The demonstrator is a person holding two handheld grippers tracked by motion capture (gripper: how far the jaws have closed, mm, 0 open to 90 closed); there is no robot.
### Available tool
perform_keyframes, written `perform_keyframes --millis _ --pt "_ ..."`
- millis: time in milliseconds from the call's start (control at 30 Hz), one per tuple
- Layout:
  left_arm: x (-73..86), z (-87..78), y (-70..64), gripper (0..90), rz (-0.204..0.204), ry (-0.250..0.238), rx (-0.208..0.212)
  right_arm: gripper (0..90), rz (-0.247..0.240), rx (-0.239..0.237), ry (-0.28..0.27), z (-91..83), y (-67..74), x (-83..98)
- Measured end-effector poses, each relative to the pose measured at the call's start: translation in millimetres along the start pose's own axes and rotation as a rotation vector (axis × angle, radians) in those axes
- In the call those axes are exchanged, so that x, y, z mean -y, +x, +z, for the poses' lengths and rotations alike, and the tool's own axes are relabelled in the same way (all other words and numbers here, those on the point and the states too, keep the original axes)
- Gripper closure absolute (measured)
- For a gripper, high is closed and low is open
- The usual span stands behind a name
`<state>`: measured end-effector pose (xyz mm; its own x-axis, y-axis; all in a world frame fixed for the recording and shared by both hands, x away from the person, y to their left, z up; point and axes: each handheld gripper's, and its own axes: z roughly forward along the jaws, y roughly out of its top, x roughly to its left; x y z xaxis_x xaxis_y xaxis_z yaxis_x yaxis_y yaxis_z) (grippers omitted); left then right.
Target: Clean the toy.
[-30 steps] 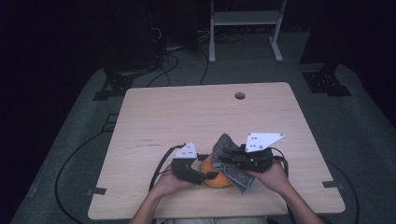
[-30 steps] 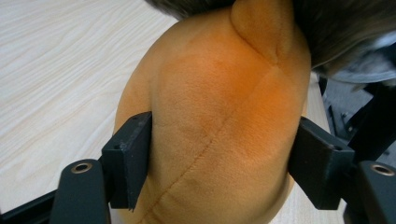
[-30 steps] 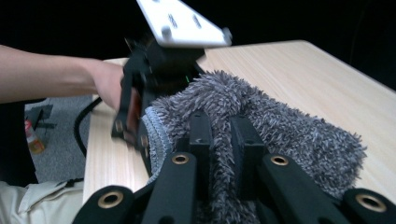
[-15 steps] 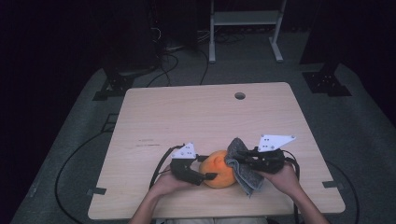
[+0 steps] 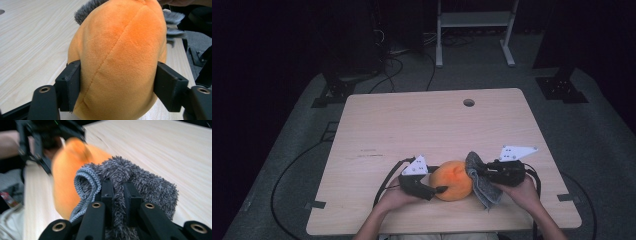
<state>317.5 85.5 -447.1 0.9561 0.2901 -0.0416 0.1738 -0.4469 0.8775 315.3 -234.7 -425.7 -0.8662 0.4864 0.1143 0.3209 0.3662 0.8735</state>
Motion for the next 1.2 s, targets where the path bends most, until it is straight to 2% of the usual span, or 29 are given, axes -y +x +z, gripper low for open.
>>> perform_keyframes --millis 100,200,267,333,433,533,600,700,733,767,800,833,900,933,1033,1067,1200 --pt "-0.7 -1.4 0.2 30.8 -0.010 -0.005 0.001 80.0 0.020 0.029 0.039 -6.1 -5.6 10.4" --pt "-4.7 -4.6 1.7 31.8 -0.043 -0.042 -0.002 79.9 0.027 0.031 -0.001 -17.2 -5.3 8.2" --pt "-9.9 -6.8 1.3 33.4 -0.044 -0.050 -0.018 80.0 0.000 0.026 -0.056 -25.4 0.8 -3.1" --pt "-16.5 -10.4 -1.2 36.3 -0.021 -0.043 -0.046 79.9 -0.044 0.016 -0.098 -29.7 10.4 -19.3" --pt "-22.9 -17.7 -1.6 37.5 -0.012 -0.015 -0.039 80.0 -0.107 -0.017 -0.137 -26.7 26.5 -45.8" --pt "-26.3 -23.2 -1.7 38.6 -0.031 -0.020 -0.062 80.0 -0.143 -0.055 -0.148 -14.0 38.1 -60.7" --pt "-27.4 -24.2 -2.6 38.8 -0.030 -0.002 -0.082 80.0 -0.174 -0.053 -0.124 -1.7 43.3 -64.0" --pt "-22.5 -21.1 -3.4 37.3 -0.034 0.024 -0.077 80.1 -0.169 -0.051 -0.083 16.1 42.4 -60.0" --pt "-18.9 -20.1 -3.5 32.0 -0.042 0.000 -0.063 80.1 -0.170 -0.042 -0.059 20.2 40.6 -56.8" --pt "-15.5 -20.6 -3.0 25.6 -0.058 -0.048 -0.037 80.1 -0.177 -0.032 -0.044 23.4 38.3 -52.5" --pt "-13.6 -21.9 -1.4 22.5 -0.069 -0.087 -0.022 80.1 -0.160 -0.030 -0.038 24.6 35.0 -48.1" --pt "-13.6 -23.4 0.9 18.1 -0.078 -0.093 -0.015 80.2 -0.134 -0.034 -0.042 24.0 31.1 -44.6" --pt "-14.0 -23.9 5.4 9.6 -0.101 -0.067 -0.042 80.1 -0.110 -0.022 -0.053 19.4 24.9 -39.2" --pt "-13.1 -23.1 7.2 8.3 -0.107 -0.054 -0.050 80.1 -0.098 -0.024 -0.056 17.2 22.6 -36.7" --pt "-5.5 -12.6 11.2 7.1 -0.133 -0.011 -0.026 80.1 -0.089 -0.028 -0.053 12.4 19.3 -30.7" --pt "-3.1 -10.1 10.7 7.8 -0.135 -0.017 -0.009 80.1 -0.091 -0.023 -0.049 10.7 18.9 -28.1" --pt "-2.2 -8.9 8.3 20.2 -0.115 -0.057 -0.007 80.0 -0.046 -0.018 -0.057 2.6 9.9 -13.6"
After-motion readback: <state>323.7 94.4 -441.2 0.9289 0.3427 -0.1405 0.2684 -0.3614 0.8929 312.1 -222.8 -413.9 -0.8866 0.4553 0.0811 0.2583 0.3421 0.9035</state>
